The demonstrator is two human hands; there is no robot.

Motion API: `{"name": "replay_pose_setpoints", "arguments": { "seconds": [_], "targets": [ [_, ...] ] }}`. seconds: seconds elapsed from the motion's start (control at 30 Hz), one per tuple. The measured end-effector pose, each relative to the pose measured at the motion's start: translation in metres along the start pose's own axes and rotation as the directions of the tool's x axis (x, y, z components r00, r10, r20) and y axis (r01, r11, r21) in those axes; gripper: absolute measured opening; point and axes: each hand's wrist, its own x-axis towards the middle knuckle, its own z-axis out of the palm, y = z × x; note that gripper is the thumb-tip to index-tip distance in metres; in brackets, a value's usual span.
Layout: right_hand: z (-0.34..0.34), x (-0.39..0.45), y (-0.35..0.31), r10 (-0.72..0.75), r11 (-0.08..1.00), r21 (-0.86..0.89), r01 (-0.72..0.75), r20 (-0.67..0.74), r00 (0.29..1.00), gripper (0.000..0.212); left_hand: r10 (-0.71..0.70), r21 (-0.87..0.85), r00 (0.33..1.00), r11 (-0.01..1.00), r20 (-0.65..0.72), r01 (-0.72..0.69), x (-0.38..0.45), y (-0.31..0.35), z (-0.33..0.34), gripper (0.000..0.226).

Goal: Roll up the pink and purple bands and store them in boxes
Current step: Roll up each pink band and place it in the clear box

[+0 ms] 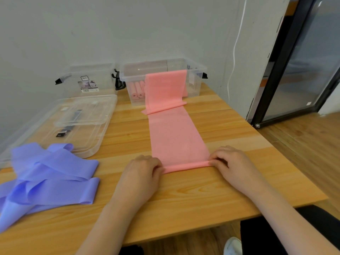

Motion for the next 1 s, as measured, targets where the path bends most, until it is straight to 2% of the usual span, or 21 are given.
{"name": "replay_pose_setpoints", "arguments": {
  "seconds": [0.1, 0.2, 0.33, 0.43, 0.53, 0.67, 0.73, 0.87, 1.0],
  "targets": [
    [0.0019, 0.0003, -0.0013, 0.014, 1.0, 0.006, -0.014, -0.013, 1.0, 0.009, -0.048, -0.004, 0.999, 0.999, 0.003, 0.048, -0.0007, -0.0002, 0.0004, 0.008],
    [0.0017, -0.0004, -0.0001, 0.015, 1.0, 0.004, -0.015, -0.009, 1.0, 0.012, -0.002, 0.001, 1.0, 1.0, 0.005, 0.002, -0.0001, -0.0029, 0.0013, 0.006],
    [-0.0017, -0.0019, 0.0028, 0.022, 0.999, 0.044, -0.024, 0.045, 0.999, 0.006, -0.019, 0.015, 0.997, 1.0, 0.068, 0.018, -0.0008, -0.0029, -0.0015, 0.016],
    [-0.0001, -0.0012, 0.0043, 0.001, 1.0, 0.017, -0.002, 0.023, 1.0, 0.005, -0.027, 0.003, 0.999, 1.0, 0.025, 0.026, -0.0001, -0.0008, -0.0016, 0.013],
    [0.0022, 0.0002, 0.002, 0.041, 0.999, 0.03, -0.041, -0.006, 0.999, 0.008, -0.078, 0.001, 0.997, 0.997, 0.012, 0.078, -0.0002, 0.0012, -0.0011, 0.009],
    [0.0028, 0.0, 0.003, 0.016, 1.0, 0.003, -0.016, -0.025, 1.0, 0.009, 0.03, 0.012, 0.999, 0.999, 0.017, -0.03, -0.0016, -0.0023, 0.0008, 0.009],
    [0.0004, -0.0003, 0.0044, 0.006, 1.0, 0.023, -0.006, 0.008, 1.0, 0.004, 0.019, 0.012, 1.0, 1.0, 0.022, -0.02, -0.0014, -0.0037, -0.0004, 0.008],
    [-0.0006, -0.0006, 0.0045, -0.006, 1.0, 0.028, 0.006, 0.009, 1.0, 0.007, 0.018, 0.003, 1.0, 1.0, 0.019, -0.018, -0.0009, -0.002, 0.0006, 0.008],
    [0.0015, -0.0014, 0.0039, 0.032, 0.998, 0.054, -0.03, -0.028, 0.999, 0.021, -0.061, -0.03, 0.998, 0.998, 0.0, 0.061, 0.0002, -0.001, 0.001, 0.01]
  ]
}}
